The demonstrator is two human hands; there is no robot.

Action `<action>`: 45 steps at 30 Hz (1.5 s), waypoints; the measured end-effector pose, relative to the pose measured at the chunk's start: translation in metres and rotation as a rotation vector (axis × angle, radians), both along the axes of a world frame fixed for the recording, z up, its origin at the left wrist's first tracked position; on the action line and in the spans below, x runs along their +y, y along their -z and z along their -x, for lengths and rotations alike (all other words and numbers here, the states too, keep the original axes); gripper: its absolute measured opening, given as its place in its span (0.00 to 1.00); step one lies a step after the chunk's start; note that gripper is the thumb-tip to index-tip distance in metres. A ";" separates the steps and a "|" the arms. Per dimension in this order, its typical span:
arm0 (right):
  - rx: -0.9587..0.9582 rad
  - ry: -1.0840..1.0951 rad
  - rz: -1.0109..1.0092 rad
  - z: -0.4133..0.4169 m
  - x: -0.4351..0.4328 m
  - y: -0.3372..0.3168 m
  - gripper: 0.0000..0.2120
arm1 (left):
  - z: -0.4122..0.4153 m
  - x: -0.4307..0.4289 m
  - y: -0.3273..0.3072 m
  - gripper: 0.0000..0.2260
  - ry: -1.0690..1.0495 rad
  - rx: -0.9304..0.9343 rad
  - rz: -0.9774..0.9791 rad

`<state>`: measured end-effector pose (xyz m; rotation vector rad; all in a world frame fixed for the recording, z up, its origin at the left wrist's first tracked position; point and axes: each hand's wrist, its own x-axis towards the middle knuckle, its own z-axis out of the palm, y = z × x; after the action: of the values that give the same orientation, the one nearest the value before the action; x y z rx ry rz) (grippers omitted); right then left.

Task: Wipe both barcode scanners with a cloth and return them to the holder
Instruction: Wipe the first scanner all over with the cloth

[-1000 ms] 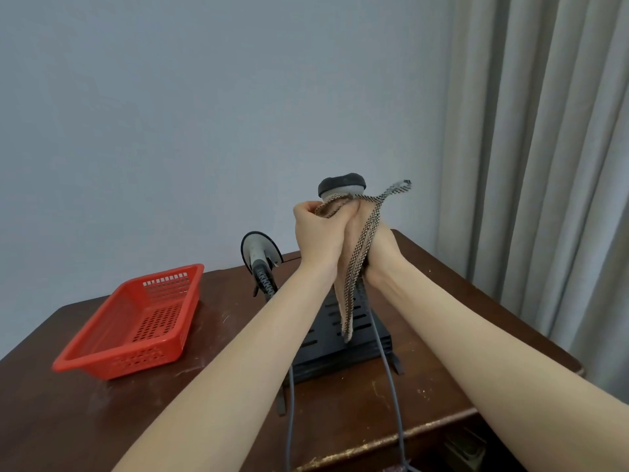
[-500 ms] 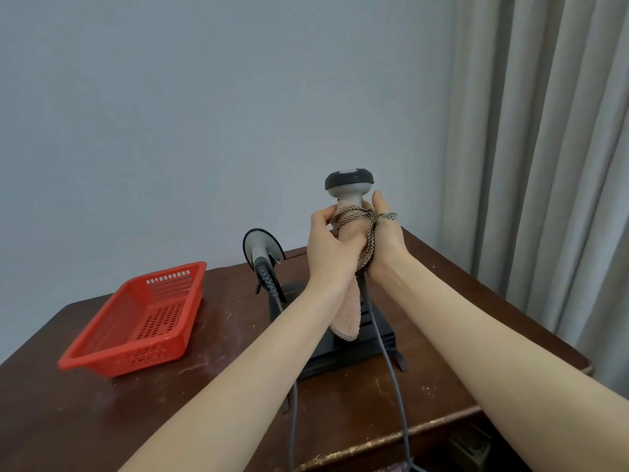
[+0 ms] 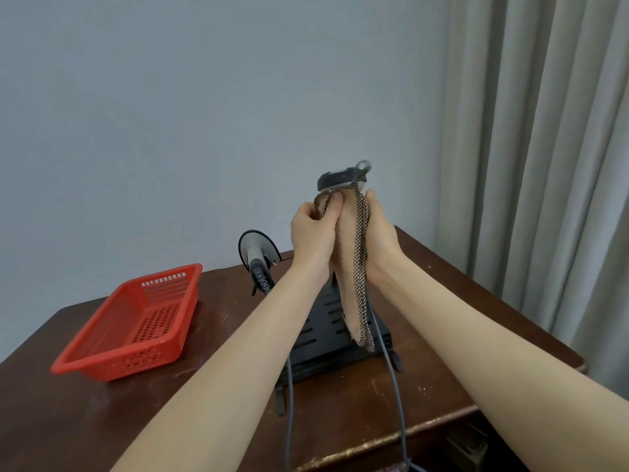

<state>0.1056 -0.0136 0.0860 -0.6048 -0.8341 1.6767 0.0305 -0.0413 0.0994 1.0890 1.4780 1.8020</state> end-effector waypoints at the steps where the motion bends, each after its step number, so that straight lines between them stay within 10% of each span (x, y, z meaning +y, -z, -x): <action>1: 0.008 -0.001 0.008 -0.001 -0.001 0.000 0.21 | 0.000 -0.001 0.002 0.13 0.005 0.019 -0.008; 10: 0.224 -0.043 0.152 0.002 -0.001 0.003 0.21 | -0.008 -0.021 0.031 0.25 0.089 0.138 -0.005; 25: 0.017 -0.019 0.035 0.000 -0.011 0.007 0.09 | -0.004 0.002 0.014 0.11 0.024 -0.144 -0.040; 45: -0.317 0.189 -0.047 -0.015 0.020 0.016 0.09 | 0.003 -0.010 0.026 0.12 -0.014 -0.038 -0.114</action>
<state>0.1203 0.0066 0.0695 -0.9037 -1.0049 1.4062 0.0278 -0.0508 0.0731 1.0951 1.3779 1.9265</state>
